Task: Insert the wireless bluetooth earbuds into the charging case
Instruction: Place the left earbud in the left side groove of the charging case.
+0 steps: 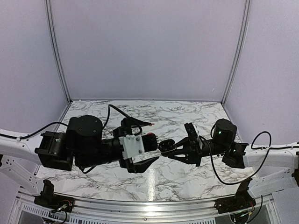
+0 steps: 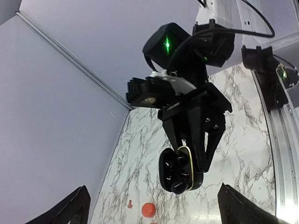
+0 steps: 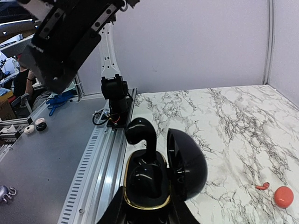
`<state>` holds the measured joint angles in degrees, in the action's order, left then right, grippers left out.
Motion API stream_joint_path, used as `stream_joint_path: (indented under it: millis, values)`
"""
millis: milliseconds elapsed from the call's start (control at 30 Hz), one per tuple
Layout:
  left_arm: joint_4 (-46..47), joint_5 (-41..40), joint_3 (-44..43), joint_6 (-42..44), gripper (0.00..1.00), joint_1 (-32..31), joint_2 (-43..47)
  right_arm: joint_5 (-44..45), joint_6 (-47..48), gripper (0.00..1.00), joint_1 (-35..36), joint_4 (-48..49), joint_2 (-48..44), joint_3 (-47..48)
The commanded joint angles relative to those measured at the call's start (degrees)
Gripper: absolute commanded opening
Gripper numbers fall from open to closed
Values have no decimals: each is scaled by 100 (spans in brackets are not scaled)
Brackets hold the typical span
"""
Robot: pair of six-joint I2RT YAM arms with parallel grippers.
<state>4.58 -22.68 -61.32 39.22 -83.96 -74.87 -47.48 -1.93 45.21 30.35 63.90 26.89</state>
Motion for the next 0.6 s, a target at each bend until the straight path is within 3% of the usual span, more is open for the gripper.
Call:
stream_joint_path:
  millis: [0, 200, 567]
  values:
    - [104, 1018, 198, -1178, 99, 428, 553, -333, -9, 0, 82, 129, 48, 312]
    - [-21, 2038, 284, -2009, 99, 1070, 771, -675, -120, 0, 145, 87, 128, 412]
    - [-310, 2724, 166, -2056, 99, 1144, 483, -995, -222, 0, 194, 73, 368, 583]
